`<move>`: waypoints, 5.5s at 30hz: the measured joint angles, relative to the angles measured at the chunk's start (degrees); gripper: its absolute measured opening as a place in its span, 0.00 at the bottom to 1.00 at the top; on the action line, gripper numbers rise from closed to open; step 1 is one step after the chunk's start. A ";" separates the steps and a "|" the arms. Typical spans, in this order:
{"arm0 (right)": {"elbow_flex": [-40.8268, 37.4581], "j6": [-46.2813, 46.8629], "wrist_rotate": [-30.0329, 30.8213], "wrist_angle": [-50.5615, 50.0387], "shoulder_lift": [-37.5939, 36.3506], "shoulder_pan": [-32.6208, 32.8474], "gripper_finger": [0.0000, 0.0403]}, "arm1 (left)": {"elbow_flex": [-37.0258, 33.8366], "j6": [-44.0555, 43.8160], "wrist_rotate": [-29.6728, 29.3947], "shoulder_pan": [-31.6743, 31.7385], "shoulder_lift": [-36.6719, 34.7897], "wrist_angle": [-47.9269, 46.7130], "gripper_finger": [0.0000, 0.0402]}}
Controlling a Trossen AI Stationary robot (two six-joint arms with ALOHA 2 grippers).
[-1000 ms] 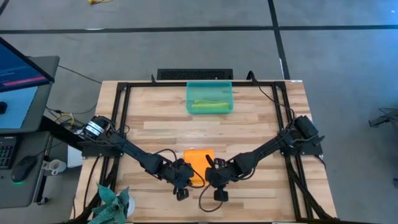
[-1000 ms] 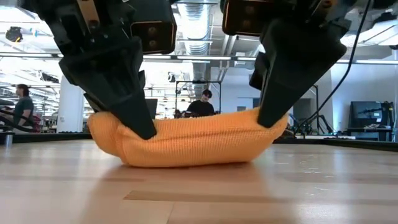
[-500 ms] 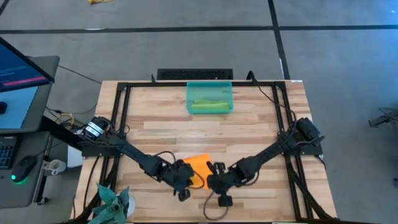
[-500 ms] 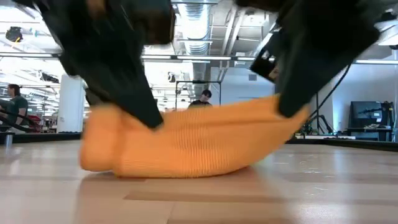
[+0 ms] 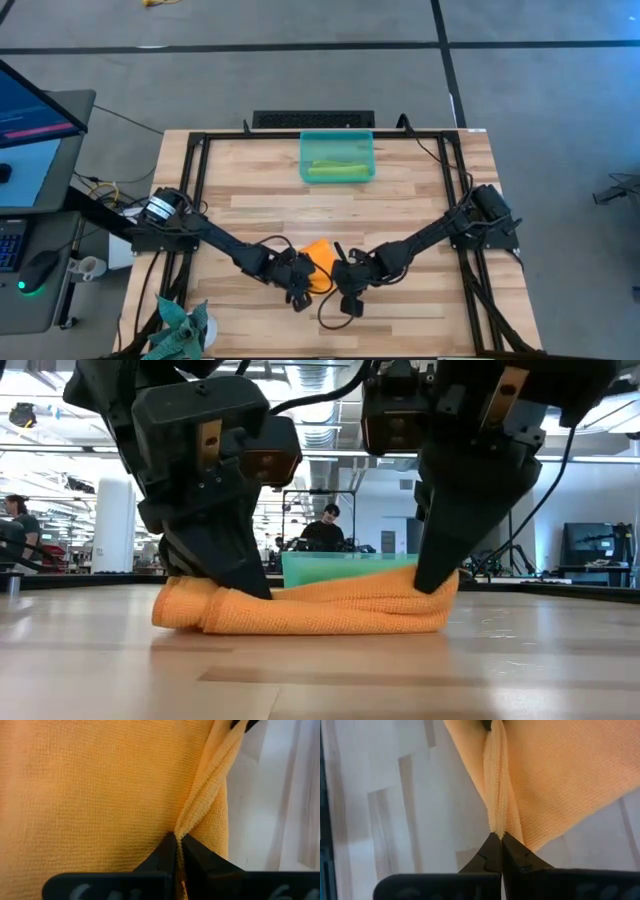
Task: Roll microfiber towels into tight, uniform cylinder then place into a basket
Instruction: Roll the yellow microfiber towel
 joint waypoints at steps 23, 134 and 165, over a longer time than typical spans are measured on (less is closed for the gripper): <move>0.07 -4.55 7.65 10.63 0.18 -4.20 0.03 | -0.22 3.29 -3.59 -3.11 -2.02 -2.88 0.01; 0.15 4.59 7.01 9.83 5.64 -6.03 0.05 | -2.35 4.98 -26.59 -10.79 -13.25 -12.25 0.34; 0.17 4.59 7.01 9.62 5.64 -6.03 0.04 | -10.36 18.84 -19.41 -8.30 -6.14 8.27 0.34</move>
